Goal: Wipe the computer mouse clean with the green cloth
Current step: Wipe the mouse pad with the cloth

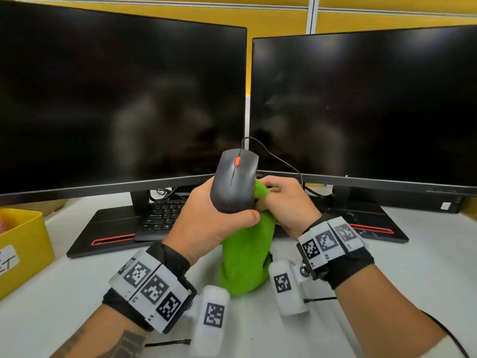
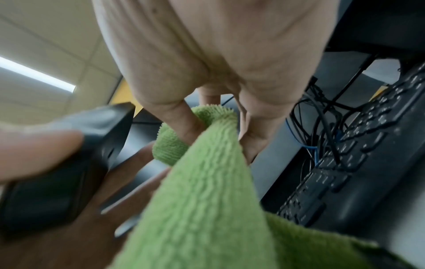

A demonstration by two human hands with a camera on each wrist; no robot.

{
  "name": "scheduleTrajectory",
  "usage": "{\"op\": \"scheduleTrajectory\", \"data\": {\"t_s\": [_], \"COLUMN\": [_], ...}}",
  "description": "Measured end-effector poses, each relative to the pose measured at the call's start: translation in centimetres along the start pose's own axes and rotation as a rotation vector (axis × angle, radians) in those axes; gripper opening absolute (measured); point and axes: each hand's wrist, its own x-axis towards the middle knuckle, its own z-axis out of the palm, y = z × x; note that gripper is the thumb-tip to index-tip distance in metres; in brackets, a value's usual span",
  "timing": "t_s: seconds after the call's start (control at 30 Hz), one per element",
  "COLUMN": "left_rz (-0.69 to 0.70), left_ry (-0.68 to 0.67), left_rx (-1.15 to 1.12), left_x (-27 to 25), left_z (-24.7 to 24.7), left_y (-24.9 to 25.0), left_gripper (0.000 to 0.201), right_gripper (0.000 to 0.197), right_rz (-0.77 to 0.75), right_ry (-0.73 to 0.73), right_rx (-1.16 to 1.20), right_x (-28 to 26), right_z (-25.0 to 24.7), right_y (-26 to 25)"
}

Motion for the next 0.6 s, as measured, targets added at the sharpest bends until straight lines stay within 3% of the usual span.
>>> {"op": "scheduleTrajectory", "data": {"t_s": [0.27, 0.4, 0.5, 0.6], "left_rz": [0.023, -0.003, -0.013, -0.019], "left_ry": [0.083, 0.079, 0.078, 0.079], "left_rx": [0.151, 0.241, 0.289, 0.279], "left_x": [-0.1, -0.2, -0.1, 0.0], "left_z": [0.2, 0.3, 0.5, 0.4], "left_y": [-0.2, -0.2, -0.1, -0.4], "left_gripper": [0.040, 0.046, 0.043, 0.041], "right_gripper": [0.046, 0.026, 0.022, 0.027], "right_rz": [-0.004, -0.017, -0.018, 0.102], "right_ry": [0.234, 0.388, 0.463, 0.333], "right_rx": [-0.098, -0.210, -0.563, -0.827], "right_x": [-0.9, -1.8, -1.7, -1.5], "right_z": [-7.2, -12.3, -15.0, -15.5], "right_y": [-2.4, -3.7, -3.4, -2.5]}}
